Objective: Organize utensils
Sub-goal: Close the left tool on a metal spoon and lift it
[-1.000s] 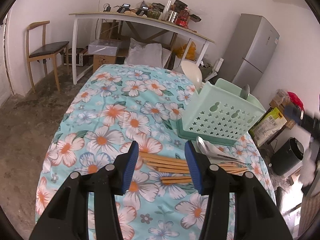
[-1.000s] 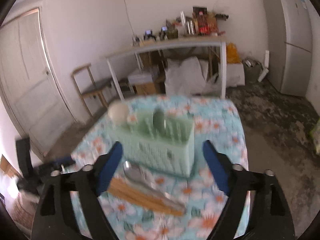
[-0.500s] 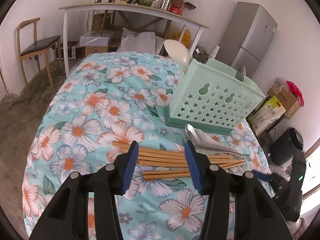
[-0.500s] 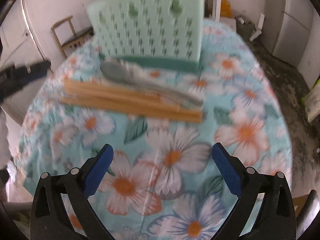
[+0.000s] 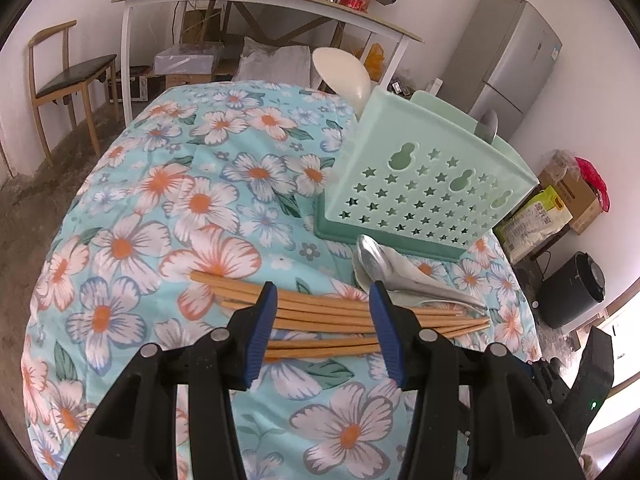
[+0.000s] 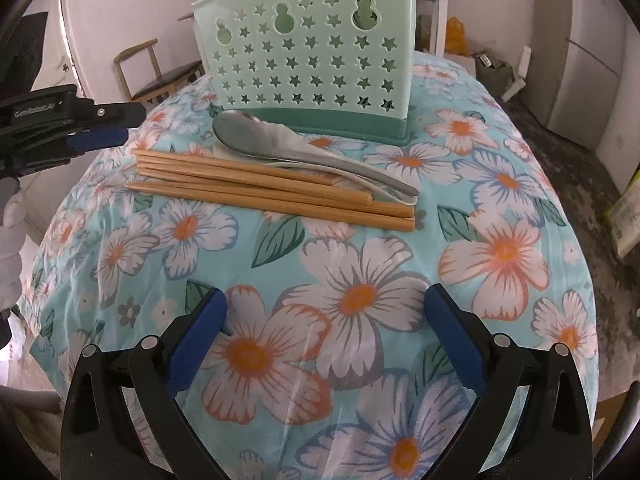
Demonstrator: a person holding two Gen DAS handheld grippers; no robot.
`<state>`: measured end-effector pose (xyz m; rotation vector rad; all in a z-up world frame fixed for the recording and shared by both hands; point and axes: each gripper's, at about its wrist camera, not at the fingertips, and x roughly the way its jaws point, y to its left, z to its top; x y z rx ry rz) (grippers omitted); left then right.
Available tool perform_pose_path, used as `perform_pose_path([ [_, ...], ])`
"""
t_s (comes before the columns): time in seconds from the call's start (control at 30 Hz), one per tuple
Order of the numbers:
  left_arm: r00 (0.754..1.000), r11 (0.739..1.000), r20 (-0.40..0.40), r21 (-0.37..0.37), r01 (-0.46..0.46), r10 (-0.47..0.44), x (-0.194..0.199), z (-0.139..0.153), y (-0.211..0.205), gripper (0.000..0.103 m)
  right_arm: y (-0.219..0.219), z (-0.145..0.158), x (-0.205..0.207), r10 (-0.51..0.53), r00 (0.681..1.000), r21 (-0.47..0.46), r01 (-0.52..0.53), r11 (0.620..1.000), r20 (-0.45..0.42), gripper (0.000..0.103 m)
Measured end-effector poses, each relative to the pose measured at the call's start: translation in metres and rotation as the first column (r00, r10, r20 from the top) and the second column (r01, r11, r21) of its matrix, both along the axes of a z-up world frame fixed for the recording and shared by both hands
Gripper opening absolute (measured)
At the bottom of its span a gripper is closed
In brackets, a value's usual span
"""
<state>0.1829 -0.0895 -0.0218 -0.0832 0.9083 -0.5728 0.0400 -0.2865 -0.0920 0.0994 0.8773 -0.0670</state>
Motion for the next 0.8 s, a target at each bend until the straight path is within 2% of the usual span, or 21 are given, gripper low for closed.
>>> perform_pose_path([
  [0.23, 0.998, 0.999, -0.019, -0.012, 0.053, -0.053, 0.019, -0.002, -0.020, 0.046, -0.011, 0.004, -0.008, 0.000, 1.000, 0.054, -0.001, 0.999, 0.019, 0.095],
  [0.4, 0.992, 0.991, -0.030, 0.050, 0.121, -0.119, 0.035, -0.012, -0.049, 0.046, -0.010, 0.005, -0.008, 0.003, 1.000, 0.037, -0.003, 0.999, 0.018, 0.095],
  [0.53, 0.990, 0.989, -0.060, 0.071, 0.130, -0.126, 0.048, -0.022, -0.062, 0.044, -0.011, 0.005, -0.008, 0.004, 1.000, 0.036, -0.005, 0.999, 0.018, 0.095],
  [0.8, 0.986, 0.992, -0.137, 0.060, 0.109, -0.100, 0.071, -0.042, -0.073, 0.025, -0.006, 0.003, -0.005, 0.005, 1.000, 0.022, -0.005, 1.000, 0.017, 0.095],
])
